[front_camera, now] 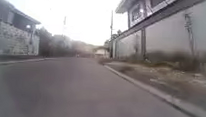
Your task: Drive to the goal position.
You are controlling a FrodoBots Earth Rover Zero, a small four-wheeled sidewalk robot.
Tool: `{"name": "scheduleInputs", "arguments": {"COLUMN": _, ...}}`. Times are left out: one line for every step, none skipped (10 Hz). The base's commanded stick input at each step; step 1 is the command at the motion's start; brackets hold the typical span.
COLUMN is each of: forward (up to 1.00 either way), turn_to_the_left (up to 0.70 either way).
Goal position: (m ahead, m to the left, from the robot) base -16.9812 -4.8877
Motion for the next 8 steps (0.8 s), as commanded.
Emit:
{"name": "scheduleInputs", "arguments": {"forward": 1.00, "turn_to_the_left": 0.00}}
{"name": "scheduleInputs", "arguments": {"forward": 1.00, "turn_to_the_left": 0.00}}
{"name": "scheduleInputs", "arguments": {"forward": 1.00, "turn_to_the_left": 0.04}}
{"name": "scheduleInputs", "arguments": {"forward": 1.00, "turn_to_the_left": 0.18}}
{"name": "scheduleInputs", "arguments": {"forward": 1.00, "turn_to_the_left": 0.39}}
{"name": "scheduleInputs", "arguments": {"forward": 1.00, "turn_to_the_left": 0.40}}
{"name": "scheduleInputs", "arguments": {"forward": 1.00, "turn_to_the_left": 0.00}}
{"name": "scheduleInputs", "arguments": {"forward": 1.00, "turn_to_the_left": 0.00}}
